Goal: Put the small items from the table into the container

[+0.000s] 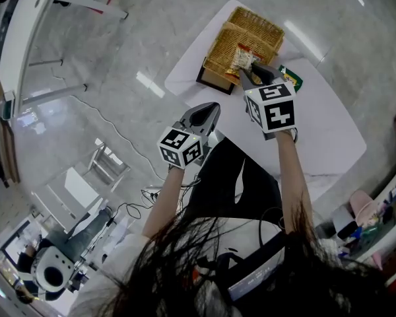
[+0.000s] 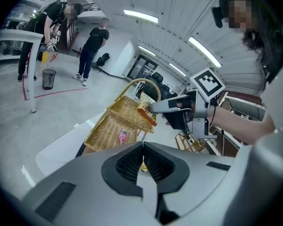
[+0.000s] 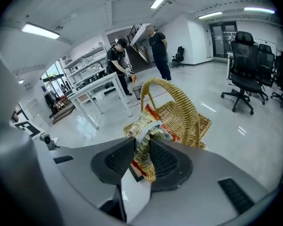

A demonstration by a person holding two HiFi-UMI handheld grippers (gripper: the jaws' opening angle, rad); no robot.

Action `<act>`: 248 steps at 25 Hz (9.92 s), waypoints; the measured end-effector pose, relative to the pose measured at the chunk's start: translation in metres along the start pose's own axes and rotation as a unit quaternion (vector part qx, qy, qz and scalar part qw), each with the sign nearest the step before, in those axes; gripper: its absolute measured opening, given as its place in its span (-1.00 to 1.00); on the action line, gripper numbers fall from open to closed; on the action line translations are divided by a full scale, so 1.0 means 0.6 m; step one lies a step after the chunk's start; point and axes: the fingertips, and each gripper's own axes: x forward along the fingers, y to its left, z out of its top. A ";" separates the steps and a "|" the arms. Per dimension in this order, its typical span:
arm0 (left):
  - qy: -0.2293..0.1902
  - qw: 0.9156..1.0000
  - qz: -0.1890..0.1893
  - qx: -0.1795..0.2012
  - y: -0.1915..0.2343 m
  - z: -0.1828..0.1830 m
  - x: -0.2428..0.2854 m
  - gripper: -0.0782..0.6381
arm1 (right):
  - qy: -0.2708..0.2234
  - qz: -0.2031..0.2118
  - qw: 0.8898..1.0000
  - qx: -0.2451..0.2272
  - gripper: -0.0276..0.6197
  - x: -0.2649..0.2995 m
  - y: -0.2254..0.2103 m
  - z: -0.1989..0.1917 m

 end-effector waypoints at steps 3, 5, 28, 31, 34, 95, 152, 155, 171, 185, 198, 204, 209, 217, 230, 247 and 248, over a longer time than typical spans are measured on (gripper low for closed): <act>-0.002 1.000 0.002 -0.003 0.002 -0.002 0.000 -0.76 | -0.001 -0.017 1.000 -0.021 -0.57 0.019 -0.007 0.000; -0.002 1.000 0.001 -0.004 0.002 -0.003 0.001 -0.76 | 0.001 -0.025 0.999 -0.035 -0.55 0.028 -0.009 -0.004; -0.001 1.000 0.001 0.001 -0.017 -0.016 0.015 -0.76 | -0.084 -0.021 0.995 0.044 -0.56 -0.083 -0.015 -0.052; 0.001 1.000 -0.007 0.004 -0.036 -0.020 0.022 -0.76 | -0.085 -0.025 0.994 0.069 -0.74 -0.108 -0.017 -0.092; 0.006 1.000 -0.015 0.014 -0.061 -0.026 0.035 -0.76 | -0.075 -0.027 0.992 0.096 -0.80 -0.129 -0.024 -0.144; 0.059 0.995 -0.046 0.070 -0.182 -0.109 0.193 -0.76 | 0.088 0.008 0.907 0.412 -0.37 0.026 -0.255 -0.533; -0.004 1.000 -0.005 0.022 -0.181 -0.098 0.018 -0.76 | -0.037 0.073 0.949 0.305 -0.88 -0.191 -0.082 -0.327; -0.009 1.000 -0.004 0.025 -0.174 -0.079 0.000 -0.76 | -0.045 0.083 0.950 0.297 -0.88 -0.211 -0.053 -0.294; -0.026 0.999 0.020 0.003 -0.079 -0.005 -0.096 -0.76 | -0.079 0.124 0.957 0.249 -0.88 -0.220 0.080 -0.086; -0.041 0.999 0.036 -0.002 -0.004 0.053 -0.137 -0.76 | -0.152 0.190 0.957 0.160 -0.88 -0.156 0.168 0.137; -0.027 0.999 0.036 -0.013 0.023 0.054 -0.127 -0.76 | -0.133 0.082 0.908 0.389 -0.88 -0.056 -0.010 -0.008; -0.024 0.999 0.028 -0.005 0.014 0.066 -0.109 -0.76 | -0.111 0.038 0.916 0.383 -0.88 -0.025 -0.055 -0.018; -0.024 0.999 0.022 0.001 0.005 0.076 -0.099 -0.76 | -0.064 0.032 0.937 0.341 -0.61 -0.003 -0.044 -0.026; -0.024 1.000 0.017 0.010 -0.011 0.073 -0.106 -0.76 | -0.065 0.044 0.945 0.318 -0.34 -0.057 -0.004 -0.049; -0.051 0.998 0.000 0.045 -0.096 0.074 -0.145 -0.76 | -0.125 0.080 0.947 0.286 -0.57 -0.231 0.061 -0.081; -0.130 0.991 0.038 0.016 -0.326 -0.042 -0.251 -0.76 | -0.144 0.108 0.973 0.145 -0.82 -0.485 0.138 -0.221; -0.134 0.990 0.038 0.017 -0.343 -0.050 -0.256 -0.76 | -0.144 0.107 0.974 0.141 -0.82 -0.500 0.138 -0.237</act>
